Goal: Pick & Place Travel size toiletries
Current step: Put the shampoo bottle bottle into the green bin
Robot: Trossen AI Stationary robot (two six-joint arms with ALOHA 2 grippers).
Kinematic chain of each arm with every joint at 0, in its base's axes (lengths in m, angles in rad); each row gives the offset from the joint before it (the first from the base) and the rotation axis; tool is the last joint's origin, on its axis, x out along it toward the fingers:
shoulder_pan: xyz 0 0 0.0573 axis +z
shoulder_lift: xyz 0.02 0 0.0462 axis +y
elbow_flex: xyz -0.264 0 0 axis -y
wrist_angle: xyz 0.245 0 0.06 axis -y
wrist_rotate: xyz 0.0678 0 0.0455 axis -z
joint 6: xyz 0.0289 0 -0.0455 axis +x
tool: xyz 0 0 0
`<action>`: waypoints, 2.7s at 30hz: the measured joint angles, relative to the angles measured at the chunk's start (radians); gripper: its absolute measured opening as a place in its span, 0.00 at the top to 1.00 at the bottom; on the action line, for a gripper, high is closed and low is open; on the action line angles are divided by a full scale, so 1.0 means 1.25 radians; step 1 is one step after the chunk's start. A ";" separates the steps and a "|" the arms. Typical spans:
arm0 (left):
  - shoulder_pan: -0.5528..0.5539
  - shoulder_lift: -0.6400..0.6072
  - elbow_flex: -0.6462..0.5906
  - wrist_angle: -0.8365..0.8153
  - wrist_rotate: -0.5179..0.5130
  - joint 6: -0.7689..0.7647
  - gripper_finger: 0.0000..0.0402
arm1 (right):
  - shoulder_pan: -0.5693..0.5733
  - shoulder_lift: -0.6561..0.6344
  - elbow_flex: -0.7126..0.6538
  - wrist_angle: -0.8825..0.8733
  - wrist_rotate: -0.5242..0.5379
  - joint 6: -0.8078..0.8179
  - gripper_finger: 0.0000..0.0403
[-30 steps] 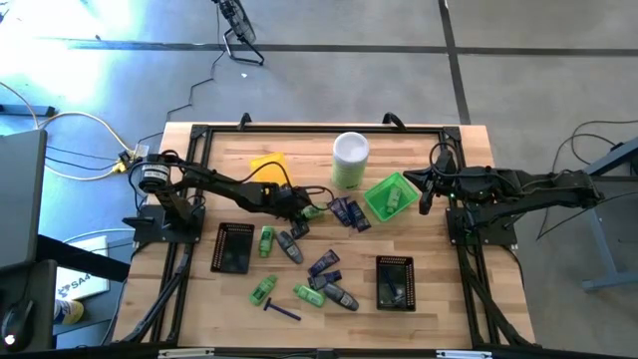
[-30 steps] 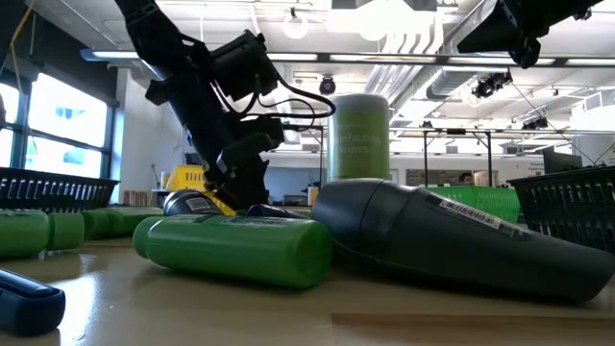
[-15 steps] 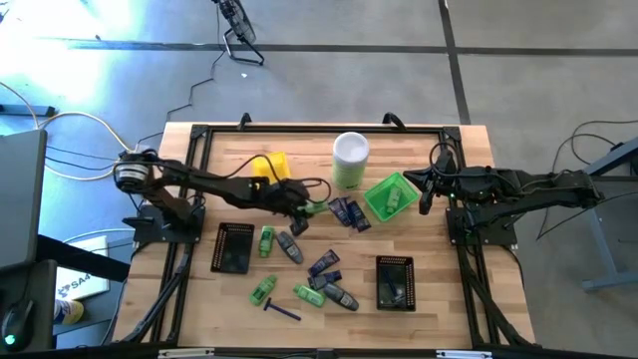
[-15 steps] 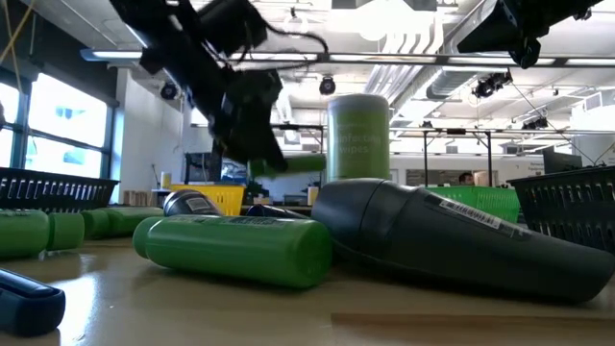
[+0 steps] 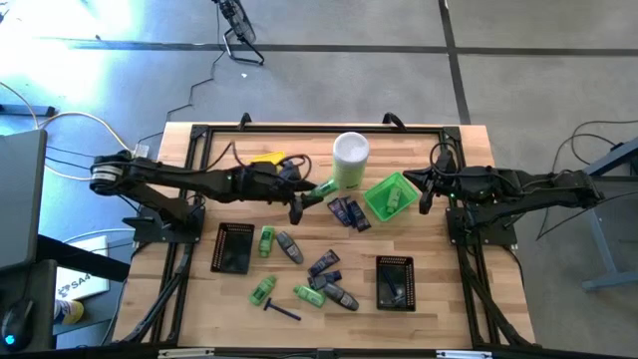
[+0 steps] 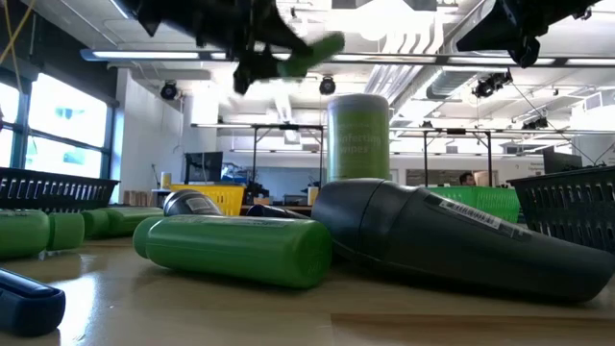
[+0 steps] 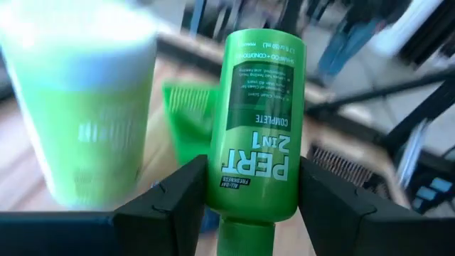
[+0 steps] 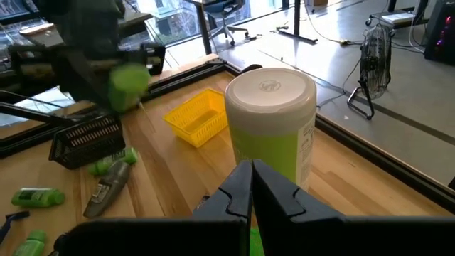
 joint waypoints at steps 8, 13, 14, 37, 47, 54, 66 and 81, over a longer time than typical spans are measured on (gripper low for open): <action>0.000 -0.038 0.000 0.169 -0.003 0.029 0.53 | 0.000 0.006 0.000 0.142 -0.009 -0.003 0.99; 0.000 -0.055 0.000 0.236 0.006 0.094 0.53 | 0.000 0.052 0.000 0.287 -0.068 -0.041 0.99; 0.000 -0.059 0.000 0.237 0.006 0.108 0.53 | 0.000 0.066 0.000 0.320 -0.085 -0.049 0.99; 0.000 -0.081 0.000 0.228 0.009 0.119 0.53 | -0.004 0.439 0.000 0.922 -0.182 -0.109 0.74; 0.000 -0.081 0.000 0.225 0.010 0.114 0.53 | -0.037 0.539 0.007 1.036 -0.191 -0.024 0.26; 0.000 -0.081 0.000 0.225 0.033 0.095 0.53 | -0.044 0.600 0.073 1.036 -0.258 -0.070 0.09; 0.000 -0.081 0.000 0.223 0.064 0.077 0.53 | -0.074 0.719 0.205 0.996 -0.344 -0.108 0.10; 0.000 -0.081 0.000 0.207 0.063 0.077 0.53 | -0.075 0.723 0.225 0.994 -0.337 -0.151 0.27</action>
